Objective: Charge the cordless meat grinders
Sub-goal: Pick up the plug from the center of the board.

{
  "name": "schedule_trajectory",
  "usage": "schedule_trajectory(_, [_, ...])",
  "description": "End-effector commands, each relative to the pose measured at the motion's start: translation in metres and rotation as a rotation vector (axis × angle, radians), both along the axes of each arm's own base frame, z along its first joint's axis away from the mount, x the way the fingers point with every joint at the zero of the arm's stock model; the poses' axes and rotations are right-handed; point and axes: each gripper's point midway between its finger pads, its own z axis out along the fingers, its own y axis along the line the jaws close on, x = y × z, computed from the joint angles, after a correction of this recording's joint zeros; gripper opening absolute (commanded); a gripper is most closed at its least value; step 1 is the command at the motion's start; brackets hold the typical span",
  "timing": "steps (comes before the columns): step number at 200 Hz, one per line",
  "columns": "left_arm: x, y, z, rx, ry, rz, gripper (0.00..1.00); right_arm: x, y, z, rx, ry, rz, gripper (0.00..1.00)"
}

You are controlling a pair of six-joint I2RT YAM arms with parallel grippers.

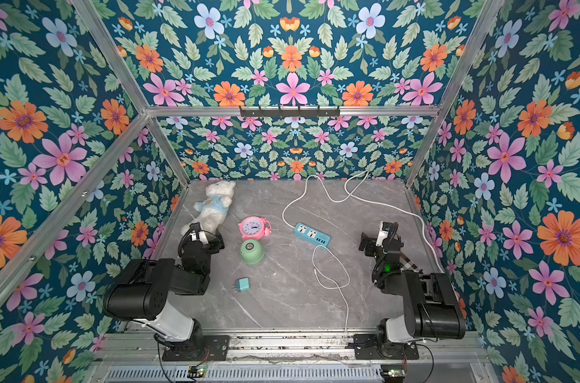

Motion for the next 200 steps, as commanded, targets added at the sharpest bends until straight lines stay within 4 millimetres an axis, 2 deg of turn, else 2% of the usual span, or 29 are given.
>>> schedule_trajectory(1, [0.001, 0.0, 0.007, -0.006, -0.031, 0.0, 0.99, 0.004, -0.001, 0.008, -0.011, -0.034, -0.001, 0.99])
schedule_trajectory(121, [0.001, 0.0, 0.008, -0.012, -0.034, -0.007, 0.99, 0.003, -0.003, 0.01, -0.015, -0.04, -0.014, 0.99])
schedule_trajectory(139, [-0.005, 0.003, 0.023, -0.01, -0.073, 0.009, 0.99, -0.006, -0.01, 0.026, -0.019, -0.072, -0.061, 0.99])
schedule_trajectory(159, [-0.015, 0.005, 0.05, -0.022, -0.084, 0.018, 0.99, -0.02, -0.009, 0.057, -0.01, -0.071, -0.067, 0.99])
schedule_trajectory(170, [-0.019, 0.008, 0.063, -0.038, -0.059, 0.044, 0.99, -0.03, -0.018, 0.075, 0.06, -0.05, -0.149, 0.99])
schedule_trajectory(188, [-0.024, 0.015, 0.083, -0.058, -0.02, 0.091, 0.99, -0.056, -0.037, 0.085, 0.193, 0.047, -0.336, 0.99])
schedule_trajectory(200, [-0.028, 0.016, 0.093, -0.08, -0.007, 0.104, 0.99, -0.062, -0.026, 0.09, 0.231, 0.107, -0.284, 0.99])
